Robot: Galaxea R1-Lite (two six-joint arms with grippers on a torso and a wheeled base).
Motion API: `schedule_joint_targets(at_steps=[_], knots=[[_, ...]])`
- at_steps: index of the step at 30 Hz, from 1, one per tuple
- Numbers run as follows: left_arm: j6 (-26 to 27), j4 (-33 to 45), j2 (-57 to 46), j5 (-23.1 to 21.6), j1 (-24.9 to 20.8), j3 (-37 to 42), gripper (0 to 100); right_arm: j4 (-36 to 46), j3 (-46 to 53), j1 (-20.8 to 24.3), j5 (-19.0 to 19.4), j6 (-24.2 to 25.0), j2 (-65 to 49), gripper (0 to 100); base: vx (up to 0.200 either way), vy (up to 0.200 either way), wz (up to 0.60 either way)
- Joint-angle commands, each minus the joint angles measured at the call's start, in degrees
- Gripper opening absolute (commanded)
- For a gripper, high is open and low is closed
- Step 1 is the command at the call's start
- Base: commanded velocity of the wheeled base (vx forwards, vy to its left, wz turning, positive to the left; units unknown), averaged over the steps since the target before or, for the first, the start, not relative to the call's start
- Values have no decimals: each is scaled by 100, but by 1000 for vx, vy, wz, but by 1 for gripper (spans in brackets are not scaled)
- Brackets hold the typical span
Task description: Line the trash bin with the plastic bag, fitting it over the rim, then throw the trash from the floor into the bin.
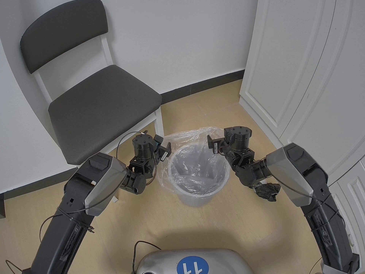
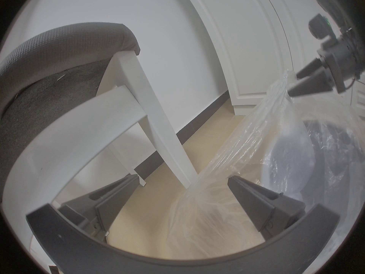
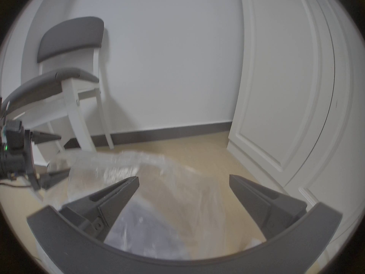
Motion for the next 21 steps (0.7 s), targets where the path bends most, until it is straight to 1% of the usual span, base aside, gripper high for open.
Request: schedule_joint_targets(at_steps=[1,4,8,9,11,12,13,14,16,18,19,21], knots=[[-147,-424,-420,-438,-18,814,100,442,1568,-53,146,47,-1279,100,0,0,0],[-173,-547,-789,-491,-71,1377,100,407,1893,-132,146,47,-1490,100,0,0,0],[-384,-758,-1334,-508,-167,2194,100,372,2561,-202,146,73,-1912,100,0,0,0],[-384,-758,-1334,-508,-167,2194,100,372,2561,-202,146,73,-1912,100,0,0,0],[-621,-758,-1694,-508,-273,2704,100,372,3106,-211,146,82,-2290,100,0,0,0],[-727,-740,-1782,-500,-334,2827,100,372,3273,-211,146,91,-2395,100,0,0,0],[-858,-740,-1852,-473,-396,2932,100,363,3449,-220,146,108,-2518,100,0,0,0],[-858,-740,-1852,-473,-396,2932,100,363,3449,-220,146,108,-2518,100,0,0,0],[-1113,-740,-2028,-341,-501,3178,100,372,3871,-211,146,205,-2835,100,0,0,0],[-1113,-740,-2028,-341,-501,3178,100,372,3871,-211,146,205,-2835,100,0,0,0],[-1272,-731,-2353,-236,-598,3627,100,372,4170,-211,146,293,-3116,100,0,0,0],[-1307,-723,-2591,-236,-660,3961,100,372,4310,-220,146,355,-3257,100,0,0,0]])
